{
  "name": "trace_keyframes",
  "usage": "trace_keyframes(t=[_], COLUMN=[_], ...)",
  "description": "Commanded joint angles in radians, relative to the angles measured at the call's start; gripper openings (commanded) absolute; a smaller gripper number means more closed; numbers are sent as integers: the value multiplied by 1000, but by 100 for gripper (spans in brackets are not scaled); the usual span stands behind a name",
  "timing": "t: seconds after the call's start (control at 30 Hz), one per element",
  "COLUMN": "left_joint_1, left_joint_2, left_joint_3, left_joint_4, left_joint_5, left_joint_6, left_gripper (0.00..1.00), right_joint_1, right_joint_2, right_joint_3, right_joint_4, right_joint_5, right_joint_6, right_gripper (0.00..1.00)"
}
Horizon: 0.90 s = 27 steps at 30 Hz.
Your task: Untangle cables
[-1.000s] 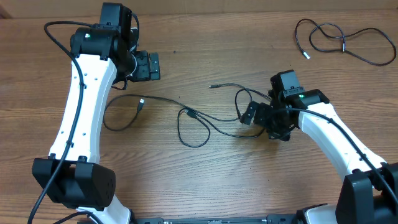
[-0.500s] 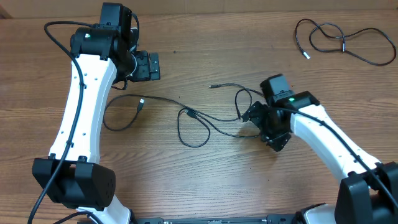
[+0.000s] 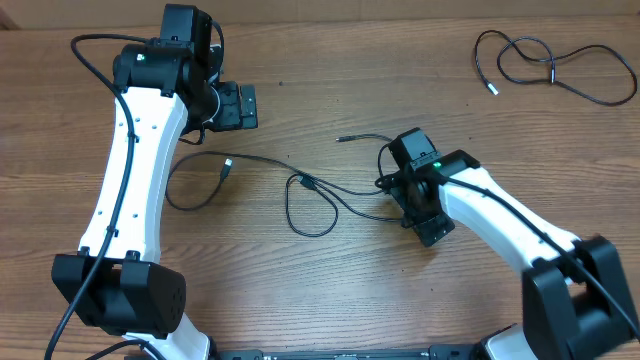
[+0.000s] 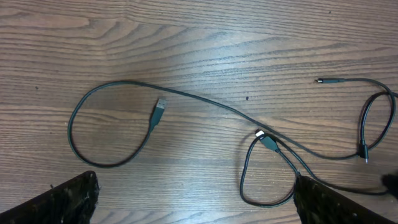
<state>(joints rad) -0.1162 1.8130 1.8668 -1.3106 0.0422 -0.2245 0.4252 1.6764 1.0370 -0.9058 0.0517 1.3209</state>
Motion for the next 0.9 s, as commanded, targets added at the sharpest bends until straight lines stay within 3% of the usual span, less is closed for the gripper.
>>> trace_keyframes(t=[0.0, 0.17, 0.23, 0.37, 0.53, 0.73, 0.87], left_joint_1=[-2, -2, -2, -2, -2, -2, -2], left_joint_2=[-6, -6, -6, -6, -6, -6, -6], left_joint_3=[-2, -2, -2, -2, -2, -2, -2], left_joint_4=[3, 3, 3, 3, 3, 3, 3], left_joint_5=[10, 10, 10, 10, 10, 10, 10], left_joint_6=[26, 26, 26, 26, 26, 26, 26], left_gripper=[100, 100, 100, 100, 99, 100, 100], right_joint_1=[0, 0, 0, 0, 0, 0, -5], right_joint_2=[52, 73, 74, 93, 116, 116, 116], right_joint_3=[-11, -11, -11, -16, -16, -40, -53], right_joint_4=[4, 8, 16, 42, 48, 48, 60], right_joint_5=[-3, -8, -1, 2, -20, 0, -1], right_joint_6=[22, 22, 21, 7, 7, 8, 11], right_gripper=[99, 96, 89, 88, 79, 77, 61])
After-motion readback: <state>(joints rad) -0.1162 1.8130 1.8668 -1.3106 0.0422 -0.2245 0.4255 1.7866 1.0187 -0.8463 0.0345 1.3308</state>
